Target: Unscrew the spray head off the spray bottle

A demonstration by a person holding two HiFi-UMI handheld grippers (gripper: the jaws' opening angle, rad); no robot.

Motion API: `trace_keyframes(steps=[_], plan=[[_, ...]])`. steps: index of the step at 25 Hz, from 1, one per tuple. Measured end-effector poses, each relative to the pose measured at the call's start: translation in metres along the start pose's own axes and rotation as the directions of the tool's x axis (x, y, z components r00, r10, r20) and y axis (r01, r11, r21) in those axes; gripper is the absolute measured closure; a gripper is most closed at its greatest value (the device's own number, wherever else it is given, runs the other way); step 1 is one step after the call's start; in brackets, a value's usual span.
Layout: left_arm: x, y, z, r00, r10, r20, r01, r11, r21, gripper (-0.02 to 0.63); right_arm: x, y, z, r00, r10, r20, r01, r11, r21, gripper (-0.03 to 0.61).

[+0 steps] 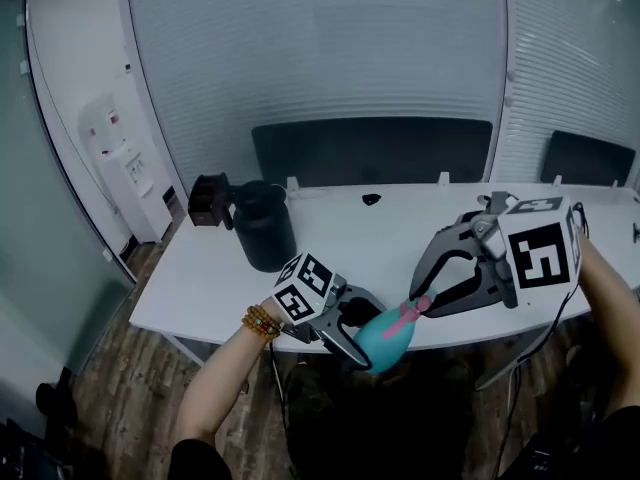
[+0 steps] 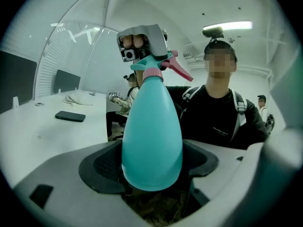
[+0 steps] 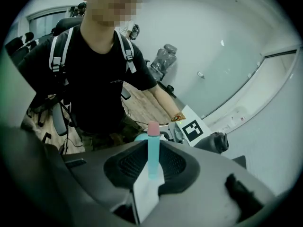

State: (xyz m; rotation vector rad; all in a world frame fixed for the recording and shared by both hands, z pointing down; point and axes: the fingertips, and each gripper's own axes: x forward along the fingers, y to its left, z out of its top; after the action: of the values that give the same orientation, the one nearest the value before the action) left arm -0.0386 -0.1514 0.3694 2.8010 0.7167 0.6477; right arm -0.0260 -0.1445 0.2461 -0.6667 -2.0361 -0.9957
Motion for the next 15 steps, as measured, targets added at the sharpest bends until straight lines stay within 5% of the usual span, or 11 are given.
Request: trace_keyframes(steps=[6, 15], plan=[[-0.001, -0.022, 0.002, 0.981, -0.188, 0.039, 0.191, 0.977, -0.094, 0.233, -0.001, 0.002, 0.009, 1.000, 0.013, -0.011, -0.013, 0.999, -0.042, 0.509], [-0.011, -0.040, 0.003, 0.938, -0.334, 0.096, 0.346, 0.924, -0.165, 0.233, -0.001, 0.000, 0.015, 0.999, 0.001, -0.034, -0.005, 0.995, -0.102, 0.509]])
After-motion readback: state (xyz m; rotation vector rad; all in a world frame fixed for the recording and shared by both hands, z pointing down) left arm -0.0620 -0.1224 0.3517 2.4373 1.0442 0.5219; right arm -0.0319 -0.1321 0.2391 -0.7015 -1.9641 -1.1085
